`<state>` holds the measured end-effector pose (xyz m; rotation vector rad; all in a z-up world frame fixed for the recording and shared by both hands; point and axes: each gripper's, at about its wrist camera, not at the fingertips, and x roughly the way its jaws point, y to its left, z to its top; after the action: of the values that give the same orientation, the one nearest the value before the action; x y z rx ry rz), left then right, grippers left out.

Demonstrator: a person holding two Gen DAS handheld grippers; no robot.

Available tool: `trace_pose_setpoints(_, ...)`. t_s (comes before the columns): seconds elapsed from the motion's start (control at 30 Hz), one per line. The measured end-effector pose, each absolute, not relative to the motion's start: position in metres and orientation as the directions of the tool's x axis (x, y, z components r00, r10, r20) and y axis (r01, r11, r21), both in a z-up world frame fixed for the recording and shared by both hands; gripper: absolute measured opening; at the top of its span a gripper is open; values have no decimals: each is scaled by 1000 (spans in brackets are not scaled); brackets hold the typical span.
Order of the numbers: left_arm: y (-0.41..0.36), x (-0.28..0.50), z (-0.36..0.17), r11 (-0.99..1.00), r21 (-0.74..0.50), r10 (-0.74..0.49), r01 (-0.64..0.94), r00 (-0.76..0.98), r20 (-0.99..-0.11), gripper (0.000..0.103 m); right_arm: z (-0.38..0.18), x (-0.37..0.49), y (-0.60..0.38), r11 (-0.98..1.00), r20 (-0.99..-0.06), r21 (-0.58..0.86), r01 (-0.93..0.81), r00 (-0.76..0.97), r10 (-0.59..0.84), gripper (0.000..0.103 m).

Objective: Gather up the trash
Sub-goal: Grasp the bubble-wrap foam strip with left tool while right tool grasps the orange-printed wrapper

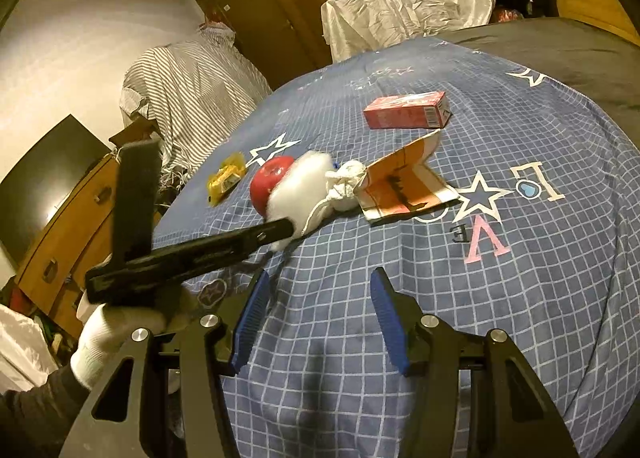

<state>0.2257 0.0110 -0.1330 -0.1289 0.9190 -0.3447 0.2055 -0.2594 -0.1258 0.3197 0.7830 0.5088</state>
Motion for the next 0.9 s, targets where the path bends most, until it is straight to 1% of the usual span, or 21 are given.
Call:
trace_pose_setpoints(0.1,33,194,-134,937,-242,-344,253,540,-768,22,-119,205,-256,841,-595,413,-349,596,539,54)
trace_pose_setpoints(0.2,56,174,-138,940,-235,-333,247,525,-783,23,-107,214,-252,854,-634,274,-442,585,506,54)
trace_pose_setpoints(0.3,77,160,-132,943,-242,-329,227,539,-776,28,-95,231,-253,846,-671,133,-516,582,460,54)
trace_pose_setpoints(0.37,82,158,-127,947,-242,-320,212,554,-769,37,-89,245,-253,822,-700,51,-568,566,435,54)
trace_pose_setpoints(0.4,85,159,-123,946,-249,-324,207,563,-760,41,-85,257,-249,797,-718,-26,-604,566,405,54)
trace_pose_setpoints(0.43,87,160,-121,947,-249,-322,205,571,-755,48,-85,266,-248,771,-732,-76,-633,561,388,55)
trace_pose_setpoints(0.47,87,162,-118,948,-242,-318,208,580,-750,53,-84,275,-243,728,-754,-126,-674,542,371,56)
trace_pose_setpoints(0.5,86,165,-117,947,-236,-319,216,583,-747,55,-83,280,-238,696,-770,-168,-698,534,350,58)
trace_pose_setpoints(0.53,85,169,-116,947,-232,-319,221,582,-748,57,-83,287,-230,649,-781,-248,-719,545,305,59)
trace_pose_setpoints(0.6,84,177,-113,951,-212,-307,227,591,-746,62,-86,296,-217,542,-815,-321,-777,517,260,62)
trace_pose_setpoints(0.63,83,182,-112,952,-202,-302,230,599,-741,69,-87,299,-210,493,-821,-364,-790,522,229,62)
trace_pose_setpoints(0.67,83,186,-111,951,-199,-305,238,601,-739,74,-86,301,-203,451,-835,-358,-818,497,237,62)
trace_pose_setpoints(0.8,74,204,-114,943,-171,-311,284,581,-752,75,-89,313,-182,363,-894,-267,-892,371,253,64)
trace_pose_setpoints(0.9,63,219,-122,934,-149,-312,323,542,-780,75,-103,325,-176,318,-917,-275,-908,347,198,64)
